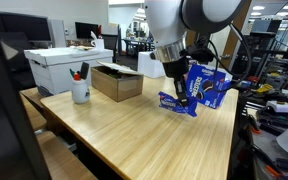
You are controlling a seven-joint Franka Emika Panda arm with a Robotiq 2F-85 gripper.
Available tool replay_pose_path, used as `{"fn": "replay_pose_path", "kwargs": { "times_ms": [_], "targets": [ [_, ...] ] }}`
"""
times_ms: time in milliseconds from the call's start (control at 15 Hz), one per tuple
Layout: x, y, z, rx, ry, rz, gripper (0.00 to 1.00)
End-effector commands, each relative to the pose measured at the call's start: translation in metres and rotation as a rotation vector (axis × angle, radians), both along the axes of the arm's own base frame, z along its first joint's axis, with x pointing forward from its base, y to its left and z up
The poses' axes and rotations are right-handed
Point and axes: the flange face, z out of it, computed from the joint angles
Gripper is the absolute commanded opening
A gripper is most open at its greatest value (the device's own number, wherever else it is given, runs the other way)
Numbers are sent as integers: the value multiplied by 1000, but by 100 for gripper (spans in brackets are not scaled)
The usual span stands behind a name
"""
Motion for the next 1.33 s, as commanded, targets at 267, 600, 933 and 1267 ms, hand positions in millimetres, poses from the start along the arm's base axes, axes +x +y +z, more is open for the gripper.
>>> {"fn": "replay_pose_path", "kwargs": {
  "times_ms": [267,600,933,1267],
  "targets": [
    [-22,-9,46,21,-71,11,10],
    [-33,-18,66,23,-118,-1,13],
    [-44,-28,85,23,-163,-18,13],
    [-58,-43,103,23,-212,-55,15]
  ]
}}
